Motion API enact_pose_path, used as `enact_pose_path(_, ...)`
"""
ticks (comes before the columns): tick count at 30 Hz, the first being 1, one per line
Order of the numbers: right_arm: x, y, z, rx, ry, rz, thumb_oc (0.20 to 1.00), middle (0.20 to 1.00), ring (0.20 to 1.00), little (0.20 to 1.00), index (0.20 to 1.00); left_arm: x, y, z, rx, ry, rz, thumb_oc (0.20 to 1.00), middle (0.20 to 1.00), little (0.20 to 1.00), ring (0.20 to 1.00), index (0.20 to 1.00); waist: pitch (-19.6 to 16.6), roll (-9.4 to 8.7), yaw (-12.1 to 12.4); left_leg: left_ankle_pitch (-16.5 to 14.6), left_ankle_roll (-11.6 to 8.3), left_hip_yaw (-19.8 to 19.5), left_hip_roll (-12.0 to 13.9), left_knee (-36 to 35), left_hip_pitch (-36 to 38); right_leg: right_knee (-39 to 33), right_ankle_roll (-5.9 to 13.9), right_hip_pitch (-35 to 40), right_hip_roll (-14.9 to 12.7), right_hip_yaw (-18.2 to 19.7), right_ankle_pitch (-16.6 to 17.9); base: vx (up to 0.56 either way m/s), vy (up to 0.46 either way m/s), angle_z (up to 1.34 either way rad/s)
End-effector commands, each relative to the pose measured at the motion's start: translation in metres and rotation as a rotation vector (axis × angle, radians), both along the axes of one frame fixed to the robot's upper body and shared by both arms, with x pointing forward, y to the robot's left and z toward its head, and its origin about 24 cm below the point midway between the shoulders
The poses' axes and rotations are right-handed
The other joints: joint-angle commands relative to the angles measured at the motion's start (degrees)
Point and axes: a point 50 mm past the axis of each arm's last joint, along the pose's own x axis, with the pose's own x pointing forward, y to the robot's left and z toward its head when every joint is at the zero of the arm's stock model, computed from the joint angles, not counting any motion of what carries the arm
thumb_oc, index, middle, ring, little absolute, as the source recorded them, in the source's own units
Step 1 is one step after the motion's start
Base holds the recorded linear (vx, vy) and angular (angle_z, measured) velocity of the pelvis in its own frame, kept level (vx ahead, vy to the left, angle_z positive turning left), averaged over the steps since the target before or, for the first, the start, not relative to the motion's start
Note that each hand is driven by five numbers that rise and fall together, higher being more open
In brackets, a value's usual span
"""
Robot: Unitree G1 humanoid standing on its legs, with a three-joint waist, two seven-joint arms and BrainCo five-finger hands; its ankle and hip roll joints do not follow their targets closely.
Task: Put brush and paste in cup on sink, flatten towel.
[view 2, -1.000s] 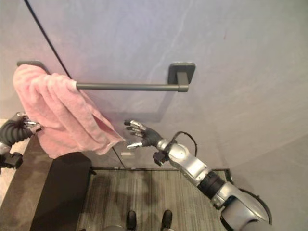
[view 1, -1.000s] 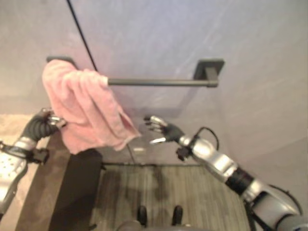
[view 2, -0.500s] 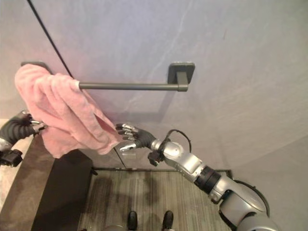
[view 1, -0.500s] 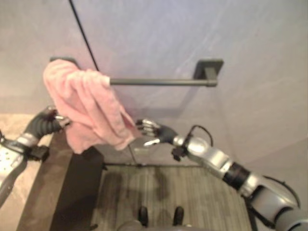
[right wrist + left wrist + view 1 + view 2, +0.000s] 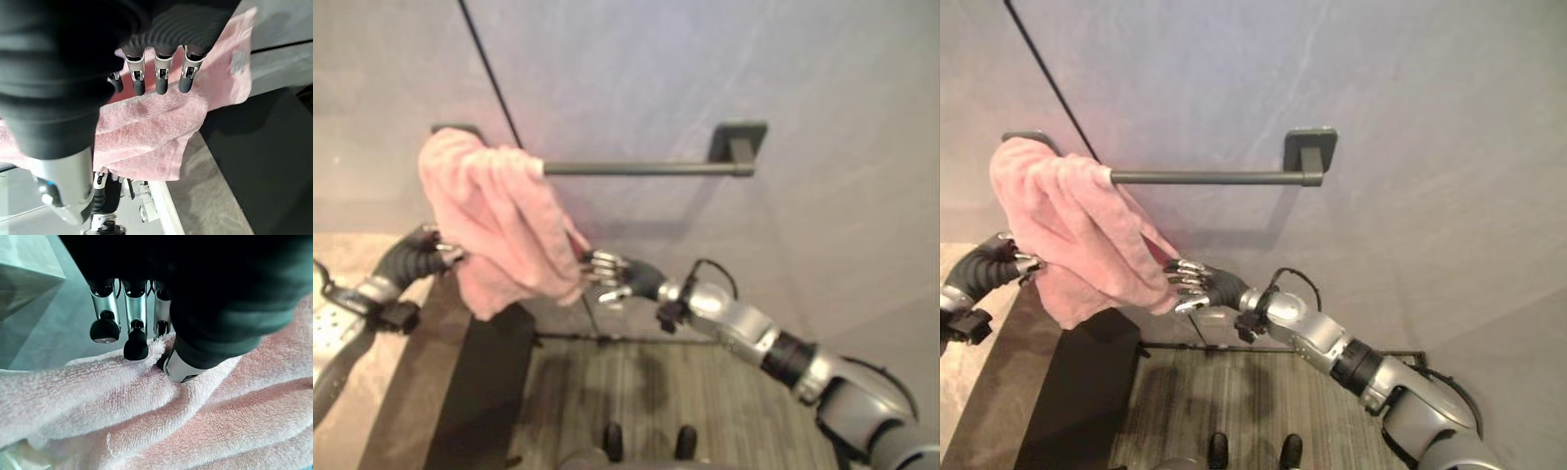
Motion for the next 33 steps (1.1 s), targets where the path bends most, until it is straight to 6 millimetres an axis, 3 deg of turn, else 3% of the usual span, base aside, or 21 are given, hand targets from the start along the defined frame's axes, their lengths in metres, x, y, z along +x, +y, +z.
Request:
enact_pose_path(1,-0.006,0.030,0.022,0.090,-0.040,0.110,1.000,1.000,1.000,1.000,1.000,0.010,-0.005,0.022,0.007,-0.064,-0.055,0.200,0.200,0.200,0.200,0.200,-3.23,-3.04,0.74,-3.08,1.95,-2.56,-2.37,0.66,-1.75,0.36,5.62,3.59,-7.60,-4.36,-0.02,0.00,0.000,0.00)
enact_pose_path(9,-0.001,0.054,0.027,0.081,-0.060,0.123,1.000,1.000,1.000,1.000,1.000,0.013,-0.005,0.018,-0.050,-0.075,-0.039,0.200,0.200,0.200,0.200,0.200,-3.70,-3.15,1.62,-2.94,2.47,-2.97,-3.16,0.66,-2.38,0.36,5.77,2.94,-8.13,-3.90,1.09,0.00,0.015,0.00)
enact_pose_path(13,0.004,0.054,0.028,0.071,-0.080,0.096,1.000,1.000,1.000,1.000,1.000,0.015,-0.005,0.018,-0.055,-0.081,-0.034,0.200,0.200,0.200,0.200,0.200,-3.78,-3.26,1.71,-2.92,2.51,-3.11,-3.26,0.66,-2.59,0.36,5.80,2.90,-8.19,-3.97,1.29,0.00,0.000,0.00)
enact_pose_path(17,0.012,0.049,0.033,-0.037,-0.222,0.058,1.000,1.000,1.000,1.000,1.000,0.014,-0.002,0.021,-0.052,-0.097,-0.021,0.200,0.200,0.200,0.200,0.200,-3.88,-3.46,1.60,-2.90,2.50,-3.19,-3.29,0.66,-2.73,0.36,5.81,2.87,-8.22,-4.20,1.48,0.00,0.004,0.01)
enact_pose_path(28,0.034,0.051,-0.002,-0.320,-0.255,-0.032,1.000,1.000,1.000,1.000,1.000,0.013,0.001,0.025,-0.041,-0.112,0.007,0.200,0.200,0.200,0.200,0.200,-3.53,-3.68,2.26,-3.17,2.46,-3.05,-2.79,0.66,-1.85,0.36,5.36,3.69,-7.49,-4.06,1.10,0.00,0.002,0.00)
enact_pose_path(33,0.031,0.062,-0.002,-0.258,-0.201,-0.024,1.000,1.000,1.000,1.000,1.000,0.014,-0.002,0.026,-0.054,-0.129,-0.009,0.200,0.200,0.200,0.200,0.200,-3.54,-3.68,2.63,-3.39,2.48,-2.89,-2.54,0.66,-1.11,0.36,5.19,4.21,-7.16,-3.75,0.90,0.01,-0.006,0.00)
